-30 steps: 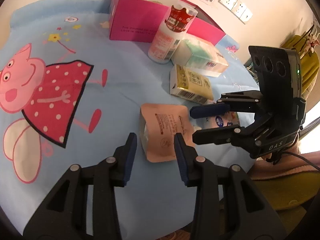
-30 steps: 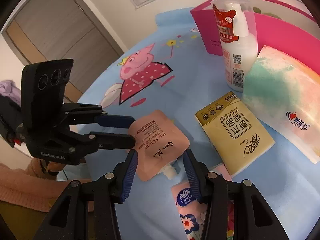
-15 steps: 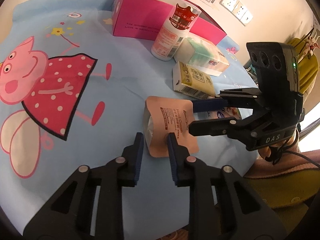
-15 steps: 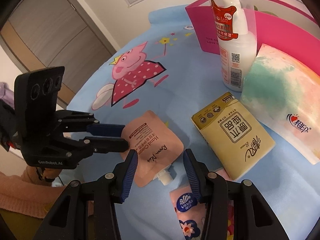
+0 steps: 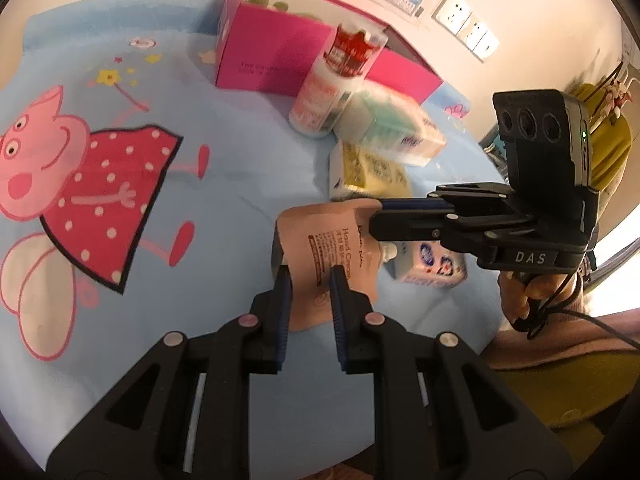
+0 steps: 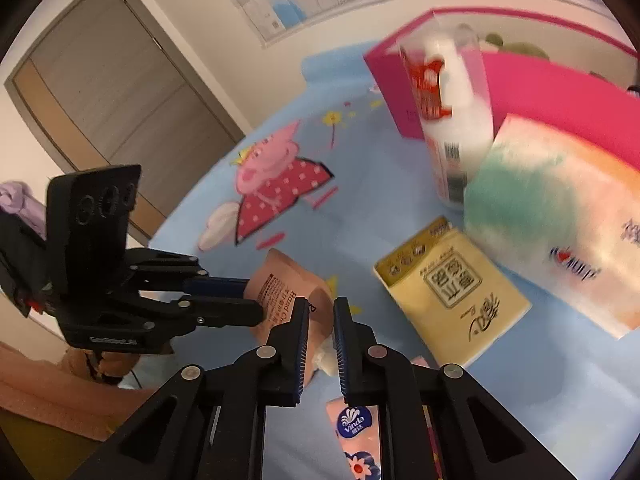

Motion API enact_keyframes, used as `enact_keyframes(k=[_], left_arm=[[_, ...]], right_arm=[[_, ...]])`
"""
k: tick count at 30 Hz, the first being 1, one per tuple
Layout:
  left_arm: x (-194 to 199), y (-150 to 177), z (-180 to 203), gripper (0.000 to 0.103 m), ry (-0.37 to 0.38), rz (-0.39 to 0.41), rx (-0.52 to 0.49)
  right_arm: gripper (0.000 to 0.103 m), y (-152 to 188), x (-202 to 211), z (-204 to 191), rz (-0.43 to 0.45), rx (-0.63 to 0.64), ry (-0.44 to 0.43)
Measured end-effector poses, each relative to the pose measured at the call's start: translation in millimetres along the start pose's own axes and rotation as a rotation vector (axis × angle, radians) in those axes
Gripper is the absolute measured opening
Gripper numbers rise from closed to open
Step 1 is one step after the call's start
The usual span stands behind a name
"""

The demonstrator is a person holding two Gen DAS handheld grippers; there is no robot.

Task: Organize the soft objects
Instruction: 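Carry the peach pouch over the pink box and release it inside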

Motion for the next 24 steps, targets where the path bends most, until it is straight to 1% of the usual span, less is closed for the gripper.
enact_keyframes(k=[3,8,13,17,20,24], left_arm=[[9,-12,9,0.021,0.006,0.034,-0.02],[33,-44,27,0.021,0.017,0.131,-0.063],[54,-78,44,0.021,0.001,0.212,-0.114],[69,-113,59,0.021,-0.011,0.275,-0.159],[78,-137,71,0.021,-0.038,0.322,-0.199],[77,-167,82,0.021,-0.056,0.348,-0.227]], right_arm=[[0.011,-11,17,-1,0.042,0.023,0.004],[0.011,-39,42,-5,0.115,0.077,0.041],[0.011,-72,67,-4,0.189,0.126,0.076],[0.011,-101,89,-2,0.252,0.169,0.111],[0.011,-124,103,5,0.295,0.185,0.13],[0.011,-148,116,21,0.331,0.18,0.155]])
Point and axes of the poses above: each gripper's, at about its wrist camera, not at the fingertips, and x roughly against the way its jaws point, z to its right, y to its underside, the point moved 8 cm from there along -x, roughly the way its jaws point, and after that the axes turned 10 degrees about x, right-handed, at the moved point
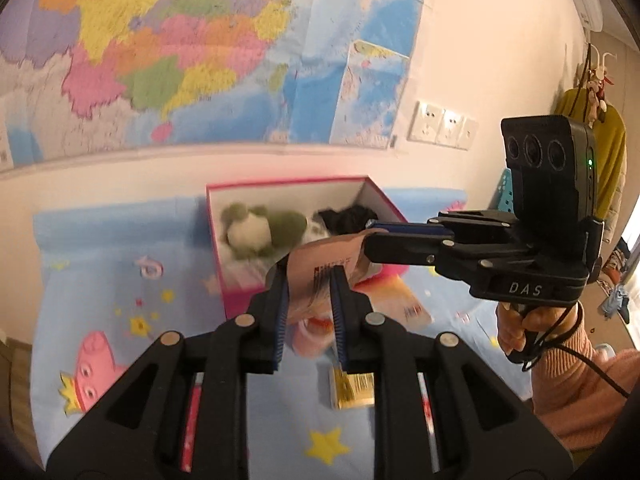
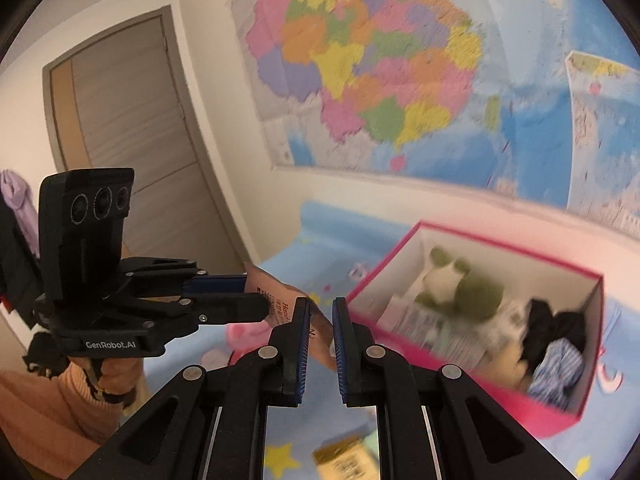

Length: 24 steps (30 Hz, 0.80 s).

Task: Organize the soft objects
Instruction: 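Carry the peach pouch over the pink box and release it inside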

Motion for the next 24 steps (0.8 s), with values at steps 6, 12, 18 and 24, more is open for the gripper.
enact_keyframes(k=[6,12,18,24], left_arm=[[-38,-24,-5,0.021,-0.009,-0.031,0.009],[-89,-21,-24,0.021,-0.01,-0.119,0.079],[-124,-11,-47,0.021,-0.03,-0.187,0.161],[-133,-8,-62,0.021,-0.063,-0.189,0.215]], right_arm=[[0.011,-10,-17,39,-0.018,-0.026,0.041],[0.011,2,-45,76,-0.083,-0.07,0.082],[0.013,21,-82,102,-0.157,-0.147,0.067],[0.034,30,-102,117,-0.177,-0.213,0.089]])
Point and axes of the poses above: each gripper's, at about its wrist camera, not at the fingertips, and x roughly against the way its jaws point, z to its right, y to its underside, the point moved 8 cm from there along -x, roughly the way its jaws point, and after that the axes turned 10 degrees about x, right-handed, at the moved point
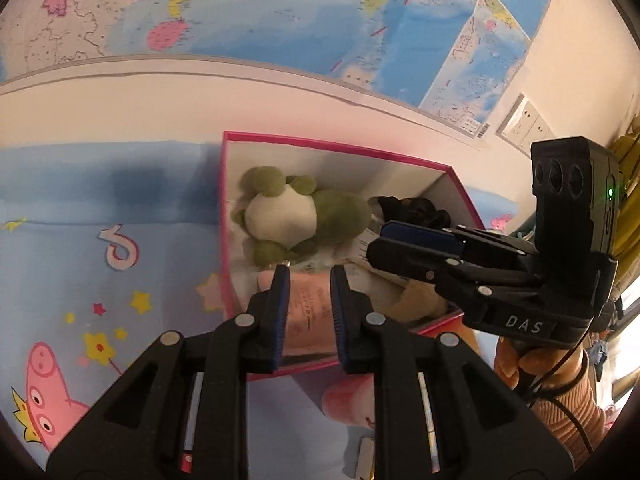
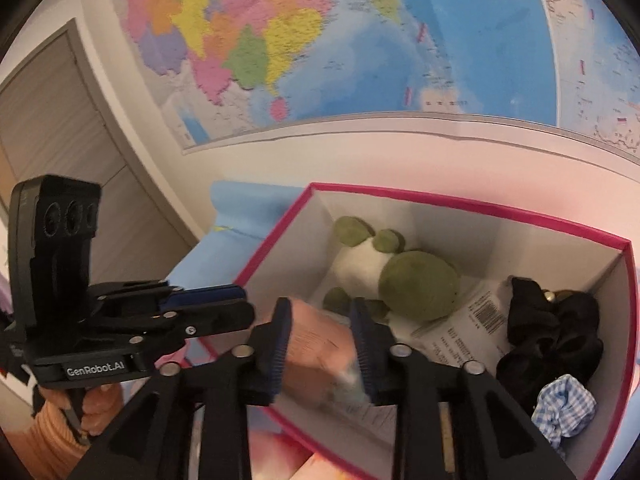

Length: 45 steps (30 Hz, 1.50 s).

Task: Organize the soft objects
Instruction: 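Carry the peach pouch over the pink box and release it inside, then reach the right tool to the yellow tissue packet and close on it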

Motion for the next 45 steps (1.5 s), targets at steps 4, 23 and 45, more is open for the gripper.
enact_keyframes(k=[4,23,45], left_arm=[[10,4,1,0.021,-0.033,0.037,-0.029],[64,110,17,0.046,0.075,0.034,-0.11],[14,184,27,0.046,0.122,-0.171,-0.089]], right_arm=[[0.035,7,8,1,0.006,-0.009,0.0],[0.044,109,110,-56,0.036,0.056,-0.113],[0.044,193,65,-59,-0.11,-0.124,-0.153]])
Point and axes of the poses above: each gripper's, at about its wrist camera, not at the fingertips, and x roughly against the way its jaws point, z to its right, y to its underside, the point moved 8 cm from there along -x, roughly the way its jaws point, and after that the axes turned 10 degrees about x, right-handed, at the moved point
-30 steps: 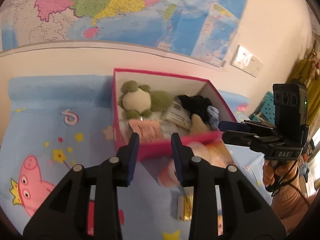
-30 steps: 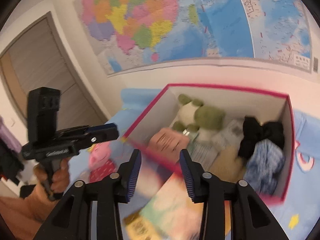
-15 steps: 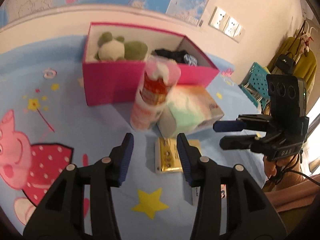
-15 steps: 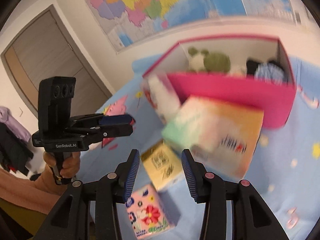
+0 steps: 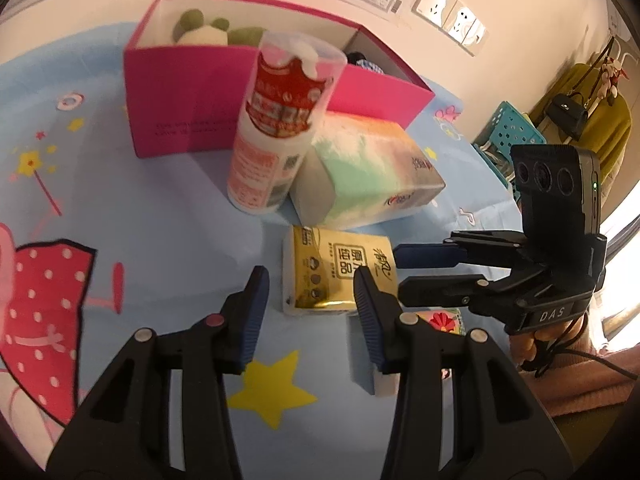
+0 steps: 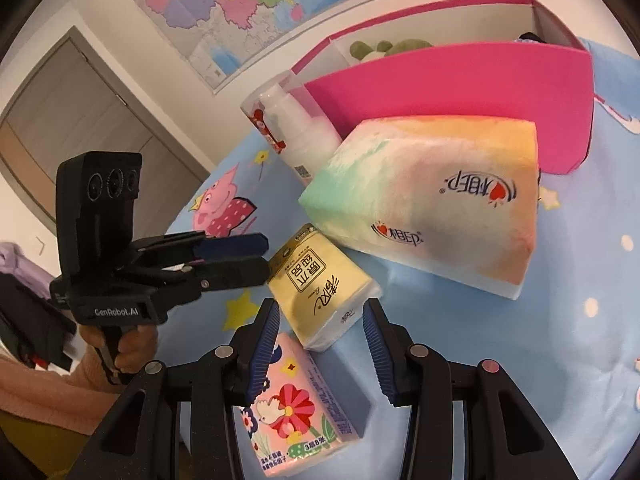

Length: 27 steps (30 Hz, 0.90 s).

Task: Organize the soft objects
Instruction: 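Reach the right tool to the yellow tissue packet and close on it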

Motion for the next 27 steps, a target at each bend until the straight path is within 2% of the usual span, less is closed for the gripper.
enact_keyframes(k=[4,11,18,21,27], left_arm=[[-7,4,2,0.041,0.036,-0.032,0.012],[-7,15,15,0.041,0.102,-0.066,-0.004],[-14,13,11,0.041,0.097,-0.071,0.041],[-14,15,9,0.029,0.096,-0.073,0.043],[-11,17,12,0.029,0.092,-0.074,0.031]], right_arm=[[0.044,0,-5,0,0.0,-0.012,-0.004],[0.044,1,-5,7,-0.001,-0.023,0.027],[0.044,3,0,12,0.012,-0.036,0.034],[0.044,3,-1,12,0.019,-0.042,0.039],[0.034,4,2,15,0.023,-0.037,0.061]])
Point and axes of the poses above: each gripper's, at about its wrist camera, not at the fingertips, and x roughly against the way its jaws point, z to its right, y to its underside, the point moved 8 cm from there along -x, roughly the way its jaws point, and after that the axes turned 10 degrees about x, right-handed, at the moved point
